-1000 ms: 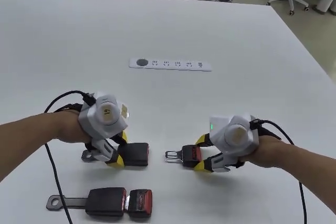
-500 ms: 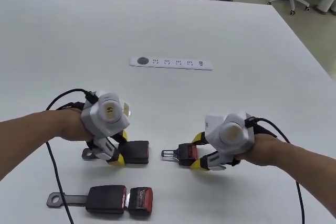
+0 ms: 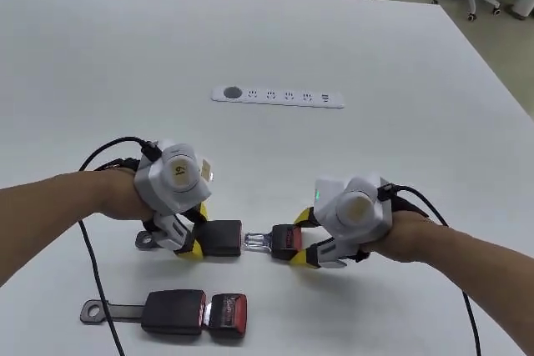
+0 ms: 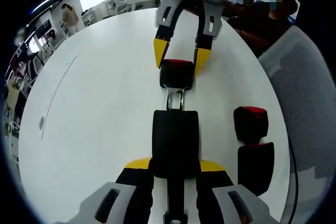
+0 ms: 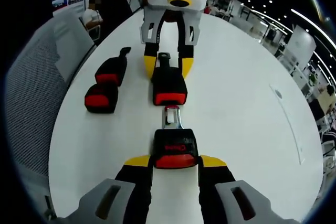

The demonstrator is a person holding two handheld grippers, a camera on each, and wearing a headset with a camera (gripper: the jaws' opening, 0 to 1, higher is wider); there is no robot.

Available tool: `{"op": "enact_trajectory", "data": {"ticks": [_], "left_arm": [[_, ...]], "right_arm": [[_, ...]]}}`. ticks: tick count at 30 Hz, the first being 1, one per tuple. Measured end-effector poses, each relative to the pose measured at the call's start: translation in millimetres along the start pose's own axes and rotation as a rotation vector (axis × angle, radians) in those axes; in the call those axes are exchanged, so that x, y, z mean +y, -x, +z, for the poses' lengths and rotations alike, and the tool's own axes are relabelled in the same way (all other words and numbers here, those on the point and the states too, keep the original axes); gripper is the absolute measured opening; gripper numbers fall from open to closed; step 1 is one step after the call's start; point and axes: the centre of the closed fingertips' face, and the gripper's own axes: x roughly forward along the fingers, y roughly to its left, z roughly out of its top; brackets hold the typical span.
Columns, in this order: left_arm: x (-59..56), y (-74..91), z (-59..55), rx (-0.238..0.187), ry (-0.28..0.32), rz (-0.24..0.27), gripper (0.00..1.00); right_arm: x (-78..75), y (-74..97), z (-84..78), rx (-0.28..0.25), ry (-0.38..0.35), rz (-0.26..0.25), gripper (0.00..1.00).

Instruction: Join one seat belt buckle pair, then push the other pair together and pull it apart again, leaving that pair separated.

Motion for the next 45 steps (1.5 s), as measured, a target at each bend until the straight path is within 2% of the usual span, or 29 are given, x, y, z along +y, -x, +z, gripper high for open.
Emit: {"op": "enact_trajectory", "data": {"ticks": [14, 17, 18, 25, 33, 39, 42, 45], "left_arm": [[-0.8, -0.6, 0.0, -0.015, 0.011, 0.002, 0.32], [-1.0, -0.7, 0.4, -0.022, 0.008, 0.000, 0.32], [-1.2, -0.6, 0.0, -0.022, 0.007, 0.000, 0.32], [-0.7, -0.5, -1.2, -0.032, 0.002, 0.002, 0.32], [-1.2, -0.7, -1.7, -0.023, 0.001, 0.002, 0.31], [-1.0, -0.5, -1.5, -0.025, -0.001, 0.000, 0.31], [-0.5, -0.6, -1.7, -0.023, -0.004, -0.003, 0.31], [-0.2, -0.8, -2.6, -0.016, -0.005, -0.003, 0.31]], "right_arm": [[7.3, -7.2, 13.7, -0.019, -0.002, 0.011, 0.30], [9.0, -11.7, 21.3, -0.034, 0.026, 0.011, 0.30], [8.6, -12.5, 20.5, -0.021, 0.027, 0.009, 0.30], [6.6, -11.7, 19.0, -0.019, 0.039, 0.005, 0.29], [6.9, -14.5, 21.3, -0.008, -0.033, -0.002, 0.28], [8.2, -16.1, 24.1, -0.011, -0.027, 0.001, 0.28], [10.3, -17.5, 30.5, -0.026, -0.028, 0.005, 0.28], [9.4, -21.0, 35.0, -0.007, -0.025, 0.005, 0.28]]}}
